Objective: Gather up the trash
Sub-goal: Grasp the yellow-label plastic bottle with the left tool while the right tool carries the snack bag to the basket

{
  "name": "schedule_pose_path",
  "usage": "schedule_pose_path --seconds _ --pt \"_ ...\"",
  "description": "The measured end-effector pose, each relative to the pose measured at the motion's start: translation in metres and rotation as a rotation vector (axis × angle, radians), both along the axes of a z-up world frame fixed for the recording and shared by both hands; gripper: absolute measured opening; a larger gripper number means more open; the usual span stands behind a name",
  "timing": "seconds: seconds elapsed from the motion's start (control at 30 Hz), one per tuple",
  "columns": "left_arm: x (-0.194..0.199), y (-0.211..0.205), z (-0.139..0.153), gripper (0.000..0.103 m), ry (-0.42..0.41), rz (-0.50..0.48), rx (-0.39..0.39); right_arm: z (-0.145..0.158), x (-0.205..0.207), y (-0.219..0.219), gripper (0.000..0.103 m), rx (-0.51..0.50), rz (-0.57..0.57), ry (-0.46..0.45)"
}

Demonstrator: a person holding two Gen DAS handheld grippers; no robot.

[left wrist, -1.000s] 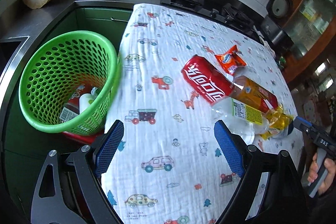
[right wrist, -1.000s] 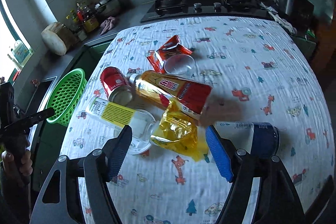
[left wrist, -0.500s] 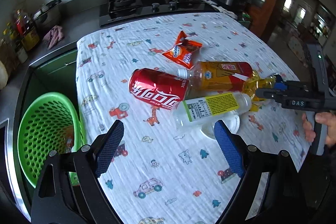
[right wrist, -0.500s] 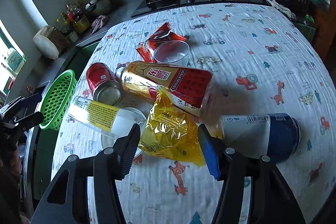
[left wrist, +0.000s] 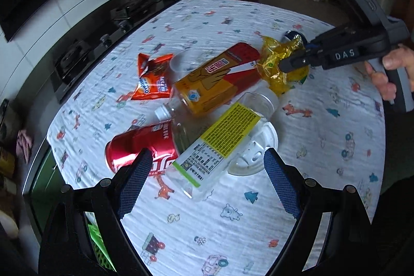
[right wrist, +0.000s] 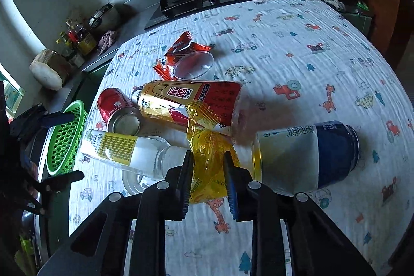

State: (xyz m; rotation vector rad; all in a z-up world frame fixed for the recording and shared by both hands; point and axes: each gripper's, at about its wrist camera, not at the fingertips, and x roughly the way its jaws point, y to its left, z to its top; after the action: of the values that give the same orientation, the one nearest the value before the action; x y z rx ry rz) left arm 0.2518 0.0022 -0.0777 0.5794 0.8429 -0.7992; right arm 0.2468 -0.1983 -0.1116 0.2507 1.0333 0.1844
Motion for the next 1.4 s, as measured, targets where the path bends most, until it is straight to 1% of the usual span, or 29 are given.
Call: schedule_pose_path --seconds 0.1,0.23,0.43,0.53,0.57,0.6,0.63,0.73,0.77,0.87,1.07,1.23,1.4 --pt "0.004 -0.014 -0.007 0.087 -0.01 -0.078 0.036 0.006 -0.007 -0.005 0.018 0.019 -0.024 -0.003" --pt "0.008 -0.031 -0.016 0.085 -0.017 -0.168 0.075 0.014 -0.016 -0.009 0.017 0.038 -0.054 -0.012" --pt "0.013 -0.047 -0.028 0.084 0.008 -0.245 0.1 0.025 -0.026 -0.014 0.017 0.045 -0.082 -0.031" --pt "0.009 -0.052 -0.036 0.075 0.01 -0.27 0.119 0.029 -0.03 -0.018 0.017 0.049 -0.092 -0.038" --pt "0.008 -0.053 -0.038 0.067 0.006 -0.273 0.126 0.029 -0.031 -0.019 0.017 0.049 -0.096 -0.039" --pt "0.007 -0.053 -0.04 0.063 0.01 -0.278 0.131 0.029 -0.032 -0.021 0.017 0.05 -0.098 -0.039" --pt "0.006 -0.054 -0.042 0.061 0.005 -0.277 0.138 0.029 -0.032 -0.022 0.017 0.05 -0.101 -0.038" --pt "0.004 -0.052 -0.042 0.058 -0.01 -0.281 0.127 0.03 -0.035 -0.023 0.017 0.051 -0.104 -0.037" --pt "0.003 -0.051 -0.042 0.056 -0.023 -0.273 0.126 0.03 -0.035 -0.024 0.017 0.051 -0.104 -0.038" --pt "0.003 -0.047 -0.036 0.05 -0.005 -0.245 0.079 0.03 -0.036 -0.025 0.017 0.061 -0.101 -0.039" --pt "-0.003 -0.028 -0.017 0.046 -0.001 -0.139 -0.02 0.038 -0.035 -0.02 0.017 0.08 -0.064 -0.046" --pt "-0.016 0.004 0.008 0.045 -0.015 -0.033 -0.118 0.054 -0.028 -0.004 0.017 0.08 0.01 -0.073" --pt "-0.024 0.047 0.034 0.044 -0.049 0.1 -0.207 0.071 -0.015 0.025 0.017 0.086 0.11 -0.102"
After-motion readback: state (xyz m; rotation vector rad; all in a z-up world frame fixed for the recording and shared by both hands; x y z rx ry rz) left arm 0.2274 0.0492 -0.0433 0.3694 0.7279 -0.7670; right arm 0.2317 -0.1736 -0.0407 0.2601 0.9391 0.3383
